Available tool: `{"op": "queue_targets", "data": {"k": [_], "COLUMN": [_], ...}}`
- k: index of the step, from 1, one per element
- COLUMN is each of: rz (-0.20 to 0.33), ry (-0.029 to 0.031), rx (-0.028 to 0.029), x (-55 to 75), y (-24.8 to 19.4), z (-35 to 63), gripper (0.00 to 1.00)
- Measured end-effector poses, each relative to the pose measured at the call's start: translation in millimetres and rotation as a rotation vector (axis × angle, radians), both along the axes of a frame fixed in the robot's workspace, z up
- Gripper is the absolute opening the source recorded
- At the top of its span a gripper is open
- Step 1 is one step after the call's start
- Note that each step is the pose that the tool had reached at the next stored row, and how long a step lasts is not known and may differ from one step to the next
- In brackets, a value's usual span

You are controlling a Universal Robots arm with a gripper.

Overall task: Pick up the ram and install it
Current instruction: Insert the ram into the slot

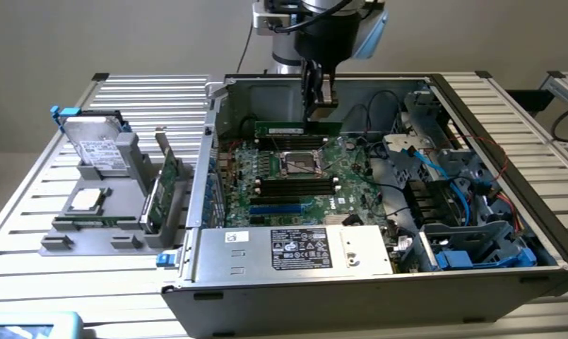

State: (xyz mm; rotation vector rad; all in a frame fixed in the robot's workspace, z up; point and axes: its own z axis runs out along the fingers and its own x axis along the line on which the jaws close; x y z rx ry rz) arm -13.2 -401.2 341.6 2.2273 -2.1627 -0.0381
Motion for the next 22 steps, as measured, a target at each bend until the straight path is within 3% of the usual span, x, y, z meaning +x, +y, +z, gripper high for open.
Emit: {"op": "queue_targets", "data": {"k": [3,9,11,15,22], "rz": [0.000,0.000,0.000,0.000,0.000], "ry": [0.0001,-0.0004,-0.0007,-0.0037,-0.0094], "rx": [-0.0002,-0.0021,-0.0113,-0.0400,-0.0422], "x": [-0.1,0.0,0.0,0.0,0.6], "y": [0.8,10.0,12.3,15.1,15.4], "z": [-5.3,-15.5,-17.4,-19.7,-30.8], "gripper": [0.13,0.13,0.13,0.13,0.13]}}
